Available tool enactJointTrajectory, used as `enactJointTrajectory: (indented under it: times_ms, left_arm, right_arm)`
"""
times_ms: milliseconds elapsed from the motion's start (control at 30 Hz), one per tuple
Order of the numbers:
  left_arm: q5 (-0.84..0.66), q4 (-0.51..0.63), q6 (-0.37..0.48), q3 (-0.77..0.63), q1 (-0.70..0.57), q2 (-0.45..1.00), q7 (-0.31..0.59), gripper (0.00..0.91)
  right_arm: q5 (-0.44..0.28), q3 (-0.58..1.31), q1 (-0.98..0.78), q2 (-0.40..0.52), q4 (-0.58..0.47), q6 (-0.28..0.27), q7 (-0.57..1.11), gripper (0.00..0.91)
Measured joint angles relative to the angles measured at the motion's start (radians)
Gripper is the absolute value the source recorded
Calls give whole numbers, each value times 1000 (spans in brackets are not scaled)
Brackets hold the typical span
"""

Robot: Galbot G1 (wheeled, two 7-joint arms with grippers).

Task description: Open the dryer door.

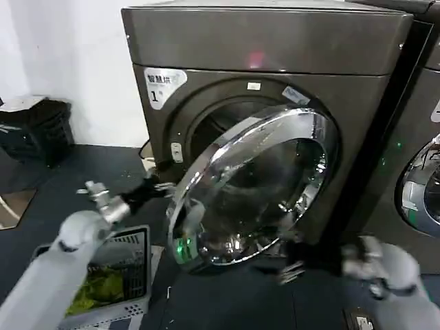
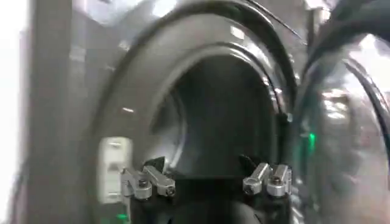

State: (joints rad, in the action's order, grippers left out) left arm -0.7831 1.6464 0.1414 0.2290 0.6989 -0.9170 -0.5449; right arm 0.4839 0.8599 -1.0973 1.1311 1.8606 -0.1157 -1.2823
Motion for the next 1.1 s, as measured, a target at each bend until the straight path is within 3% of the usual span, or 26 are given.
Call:
enactJointTrajectory:
  times_ms: [333,533,800,1000,1100]
  left_arm:
    - [-9,33,6,-139,-87,-11,-93,907]
    - [-47,71,22,-217,-114,7,-70,907]
    - [-146,151,-31,-340,-166,56,-64,907]
    - [-169,154,-44,-463,-250,34,-38,907]
    - [-131,132,-50,-523,-293,2,-41,907]
  right_arm:
    - [44,446,-160,14,111,-24,287,907]
    - [13,590,-216,-26,143,-124,679,907]
    - [-69,727,-262,-76,117,-61,966,907]
    - [-114,854,-303,-111,122,-33,901,907]
    - [-75,916,-306,-125,130,-49,943,907]
